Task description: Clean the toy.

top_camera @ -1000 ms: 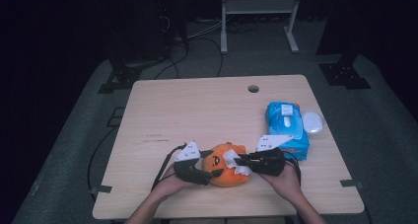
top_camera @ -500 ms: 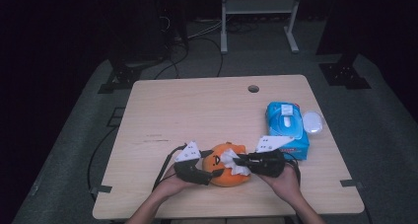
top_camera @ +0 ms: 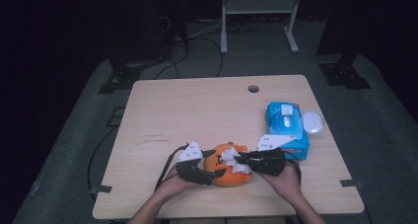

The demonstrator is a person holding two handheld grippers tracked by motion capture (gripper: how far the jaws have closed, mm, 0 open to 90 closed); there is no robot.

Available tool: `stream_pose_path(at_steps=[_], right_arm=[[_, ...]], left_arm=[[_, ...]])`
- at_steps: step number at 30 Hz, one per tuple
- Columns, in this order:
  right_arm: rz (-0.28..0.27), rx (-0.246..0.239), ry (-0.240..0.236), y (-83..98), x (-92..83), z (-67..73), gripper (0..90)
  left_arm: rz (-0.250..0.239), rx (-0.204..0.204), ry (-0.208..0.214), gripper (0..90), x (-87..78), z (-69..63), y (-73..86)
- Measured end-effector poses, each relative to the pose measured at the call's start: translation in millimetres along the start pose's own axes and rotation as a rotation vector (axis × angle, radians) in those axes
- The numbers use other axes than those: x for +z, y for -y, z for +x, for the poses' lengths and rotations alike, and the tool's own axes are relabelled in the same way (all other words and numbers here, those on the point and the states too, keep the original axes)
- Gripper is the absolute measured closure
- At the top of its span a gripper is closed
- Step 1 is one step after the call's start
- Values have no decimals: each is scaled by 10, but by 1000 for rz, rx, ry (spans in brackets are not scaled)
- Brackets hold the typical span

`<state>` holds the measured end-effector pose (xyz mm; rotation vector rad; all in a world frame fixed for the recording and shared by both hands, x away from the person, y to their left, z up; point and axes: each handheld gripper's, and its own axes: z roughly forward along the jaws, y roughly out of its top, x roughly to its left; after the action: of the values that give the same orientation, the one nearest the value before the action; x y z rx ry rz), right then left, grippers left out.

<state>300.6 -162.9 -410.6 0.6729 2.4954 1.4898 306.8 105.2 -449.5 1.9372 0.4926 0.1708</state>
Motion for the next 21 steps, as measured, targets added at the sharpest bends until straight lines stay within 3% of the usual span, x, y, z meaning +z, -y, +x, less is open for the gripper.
stream_pose_path(at_steps=[3, 5, 10, 13, 16, 18, 21], right_arm=[[18, -21, -3, 1, 47, 43, 819], [18, 7, -1, 33, 31, -29, 819], [39, 69, 55, 160, -71, -220, 819], [7, 72, 30, 146, -113, -188, 818], [-6, 24, -18, 70, -81, -56, 818], [20, -11, -12, 64, -25, 5, 818], [32, 17, -4, 107, -10, -61, 819]], left_arm=[[-3, 2, 6, 242, -17, 19, 16], [-4, -5, 9, 244, -31, 43, 28], [-6, -41, 14, 245, -61, 140, 59], [-4, -62, 3, 245, -76, 179, 75], [-8, -86, -2, 245, -84, 216, 81], [-6, -90, 3, 245, -89, 230, 87], [-6, -85, -1, 245, -85, 209, 81]])
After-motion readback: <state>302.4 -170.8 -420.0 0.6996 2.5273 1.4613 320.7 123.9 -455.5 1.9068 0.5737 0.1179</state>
